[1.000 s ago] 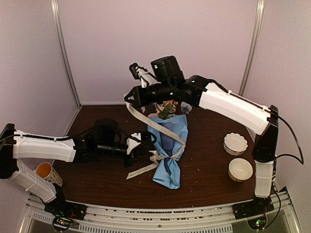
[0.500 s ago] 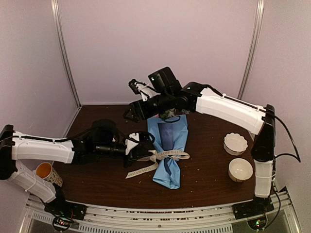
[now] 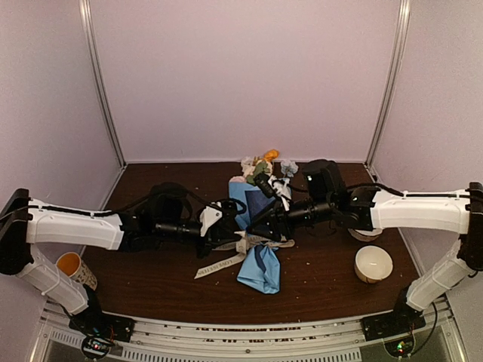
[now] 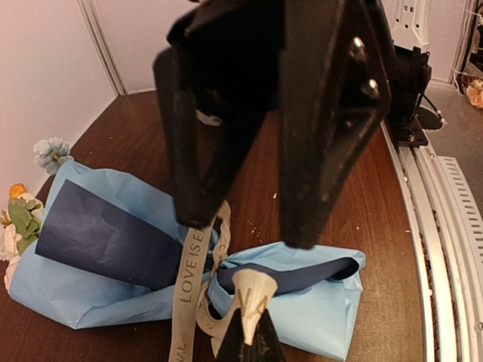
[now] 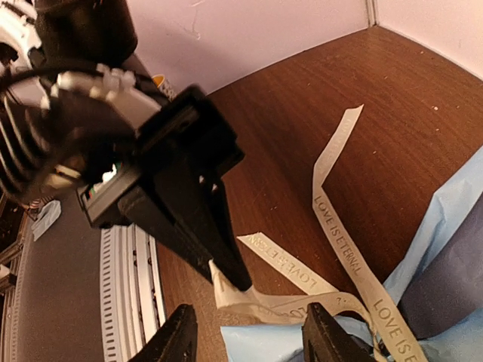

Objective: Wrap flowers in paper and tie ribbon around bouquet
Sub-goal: Cross the half-tied ribbon over the folded bouquet.

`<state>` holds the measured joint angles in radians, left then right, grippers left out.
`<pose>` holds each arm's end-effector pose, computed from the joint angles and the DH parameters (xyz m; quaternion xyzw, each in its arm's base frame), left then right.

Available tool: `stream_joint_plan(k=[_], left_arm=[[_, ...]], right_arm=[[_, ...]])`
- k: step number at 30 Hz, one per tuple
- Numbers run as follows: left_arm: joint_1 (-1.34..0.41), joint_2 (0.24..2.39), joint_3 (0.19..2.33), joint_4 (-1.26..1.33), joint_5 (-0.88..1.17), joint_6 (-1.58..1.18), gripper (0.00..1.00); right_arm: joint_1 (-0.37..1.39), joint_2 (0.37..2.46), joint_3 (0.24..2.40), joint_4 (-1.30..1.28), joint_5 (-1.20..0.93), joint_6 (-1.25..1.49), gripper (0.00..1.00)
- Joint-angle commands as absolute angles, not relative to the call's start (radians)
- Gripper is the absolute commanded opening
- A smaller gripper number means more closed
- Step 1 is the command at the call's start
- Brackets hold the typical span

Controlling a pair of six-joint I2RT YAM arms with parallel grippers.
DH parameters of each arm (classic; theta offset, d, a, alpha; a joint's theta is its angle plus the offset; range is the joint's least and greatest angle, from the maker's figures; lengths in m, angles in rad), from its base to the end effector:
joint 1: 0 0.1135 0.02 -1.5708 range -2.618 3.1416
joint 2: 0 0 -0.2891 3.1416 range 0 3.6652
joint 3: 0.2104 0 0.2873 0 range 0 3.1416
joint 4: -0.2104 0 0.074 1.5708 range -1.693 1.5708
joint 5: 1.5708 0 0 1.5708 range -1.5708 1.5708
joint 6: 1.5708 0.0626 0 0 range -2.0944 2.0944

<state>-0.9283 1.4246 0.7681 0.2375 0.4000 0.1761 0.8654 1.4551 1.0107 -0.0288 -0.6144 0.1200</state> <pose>0.1946 -0.3007 0.2220 0.5233 0.6431 -0.3510 0.4352 0.2173 0.3108 0.2770 -0.4430 0.6999 0.4625 0.3161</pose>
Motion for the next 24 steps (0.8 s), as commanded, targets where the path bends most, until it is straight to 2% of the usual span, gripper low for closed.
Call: stream_joint_plan(k=[1, 8, 12, 15, 17, 21, 24], left_arm=[[-0.919, 1.448, 0.815, 0.260, 0.423, 0.140, 0.00], [-0.919, 1.458, 0.827, 0.247, 0.414, 0.133, 0.00], [-0.918, 1.460, 0.834, 0.239, 0.409, 0.132, 0.00], [-0.917, 1.464, 0.836, 0.239, 0.413, 0.132, 0.00], [-0.916, 1.469, 0.839, 0.234, 0.415, 0.132, 0.00], [-0.914, 1.470, 0.839, 0.236, 0.417, 0.129, 0.00], [-0.912, 1.468, 0.840, 0.235, 0.419, 0.127, 0.00]], right_arm=[[0.873, 1.443, 0.941, 0.208, -0.691, 0.109, 0.48], [0.885, 1.510, 0.943, 0.232, -0.691, 0.130, 0.47], [0.886, 1.525, 0.951, 0.209, -0.693, 0.126, 0.40], [0.885, 1.523, 0.957, 0.187, -0.694, 0.112, 0.43], [0.885, 1.527, 0.963, 0.171, -0.698, 0.109, 0.41], [0.885, 1.541, 0.980, 0.136, -0.700, 0.105, 0.19], [0.884, 1.538, 0.986, 0.113, -0.694, 0.090, 0.08]])
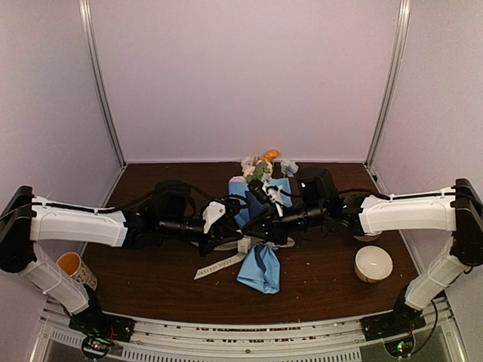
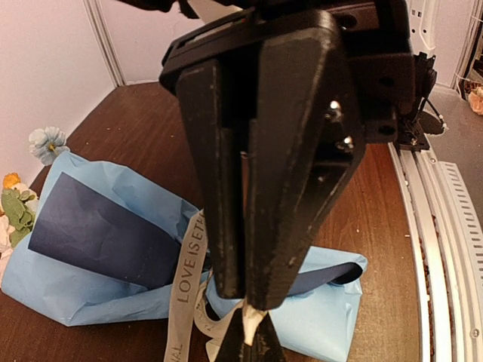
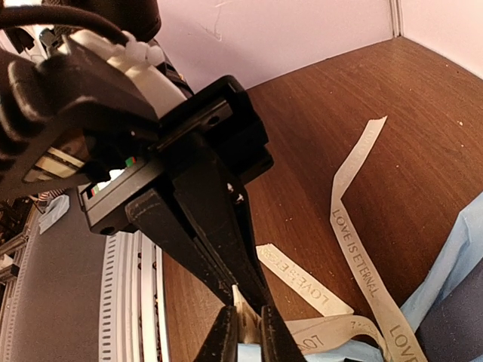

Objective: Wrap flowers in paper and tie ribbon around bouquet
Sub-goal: Cross the half-tied ribbon over the folded bouquet.

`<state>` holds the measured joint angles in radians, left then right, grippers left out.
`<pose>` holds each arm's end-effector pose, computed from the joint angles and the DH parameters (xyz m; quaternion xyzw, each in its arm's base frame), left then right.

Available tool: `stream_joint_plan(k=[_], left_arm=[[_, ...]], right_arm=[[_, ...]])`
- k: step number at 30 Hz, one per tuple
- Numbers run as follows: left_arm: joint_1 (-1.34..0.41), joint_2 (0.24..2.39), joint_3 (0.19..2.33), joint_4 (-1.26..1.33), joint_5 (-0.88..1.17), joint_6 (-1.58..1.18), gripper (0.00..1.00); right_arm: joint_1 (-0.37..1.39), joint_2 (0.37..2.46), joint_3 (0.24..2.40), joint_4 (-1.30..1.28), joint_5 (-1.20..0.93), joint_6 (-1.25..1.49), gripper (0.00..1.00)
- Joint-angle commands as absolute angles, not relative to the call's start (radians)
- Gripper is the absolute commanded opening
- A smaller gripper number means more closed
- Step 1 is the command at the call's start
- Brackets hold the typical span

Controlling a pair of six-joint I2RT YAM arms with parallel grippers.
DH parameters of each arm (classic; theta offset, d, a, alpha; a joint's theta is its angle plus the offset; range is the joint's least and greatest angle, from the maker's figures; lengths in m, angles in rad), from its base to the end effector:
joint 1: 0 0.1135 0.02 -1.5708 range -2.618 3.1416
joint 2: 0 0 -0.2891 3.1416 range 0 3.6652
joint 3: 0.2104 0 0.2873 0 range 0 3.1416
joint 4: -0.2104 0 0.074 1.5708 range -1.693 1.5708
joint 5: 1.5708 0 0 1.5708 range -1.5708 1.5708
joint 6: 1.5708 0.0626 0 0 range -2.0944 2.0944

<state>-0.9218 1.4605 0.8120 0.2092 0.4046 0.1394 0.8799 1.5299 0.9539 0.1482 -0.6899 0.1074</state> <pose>0.2024 -0.3076 0.2230 0.5114 0.6588 -0.3570 0.4208 0.2164 0.3242 0.2489 -0.4676 0.6643 0.4917 0.3135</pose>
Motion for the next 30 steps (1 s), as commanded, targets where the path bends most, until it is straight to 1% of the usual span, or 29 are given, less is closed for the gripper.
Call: stream_joint_plan(k=[1, 3, 8, 9, 12, 14, 17, 20, 23, 24, 25, 28, 29, 30], left_arm=[[-0.911, 1.467, 0.839, 0.235, 0.420, 0.127, 0.00], [-0.909, 1.468, 0.839, 0.232, 0.421, 0.125, 0.00], [-0.902, 1.472, 0.844, 0.219, 0.419, 0.110, 0.00], [-0.901, 1.473, 0.846, 0.212, 0.416, 0.104, 0.04], [-0.893, 1.465, 0.845, 0.192, 0.391, 0.074, 0.54], [-0.878, 1.452, 0.838, 0.181, 0.389, 0.045, 0.67], [-0.848, 1.428, 0.825, 0.163, 0.408, 0.005, 0.77], [-0.807, 1.410, 0.824, 0.111, 0.364, -0.025, 0.81], [-0.756, 1.416, 0.841, 0.023, 0.285, -0.084, 0.81], [-0.742, 1.424, 0.847, -0.003, 0.275, -0.102, 0.78], [-0.735, 1.431, 0.848, -0.030, 0.258, -0.103, 0.74], [-0.730, 1.475, 0.859, -0.140, 0.175, -0.061, 0.57], [-0.720, 1.518, 0.881, -0.186, 0.143, -0.052, 0.54], [-0.709, 1.562, 0.909, -0.250, 0.129, -0.049, 0.55]], right_arm=[[0.883, 1.535, 0.990, 0.104, -0.689, 0.084, 0.05], [0.881, 1.531, 1.000, 0.085, -0.685, 0.074, 0.00], [0.865, 1.528, 1.014, 0.056, -0.683, 0.077, 0.00], [0.863, 1.528, 1.015, 0.058, -0.681, 0.080, 0.00], [0.859, 1.528, 1.015, 0.063, -0.664, 0.089, 0.00], [0.857, 1.531, 1.015, 0.066, -0.655, 0.095, 0.00], [0.855, 1.544, 1.022, 0.056, -0.645, 0.097, 0.00], [0.853, 1.550, 1.025, 0.055, -0.640, 0.099, 0.00], [0.853, 1.555, 1.027, 0.055, -0.637, 0.101, 0.00], [0.853, 1.556, 1.028, 0.055, -0.636, 0.100, 0.00], [0.853, 1.558, 1.028, 0.055, -0.634, 0.100, 0.00], [0.851, 1.564, 1.029, 0.053, -0.630, 0.101, 0.00], [0.851, 1.566, 1.031, 0.051, -0.632, 0.102, 0.00], [0.851, 1.569, 1.030, 0.050, -0.633, 0.102, 0.00]])
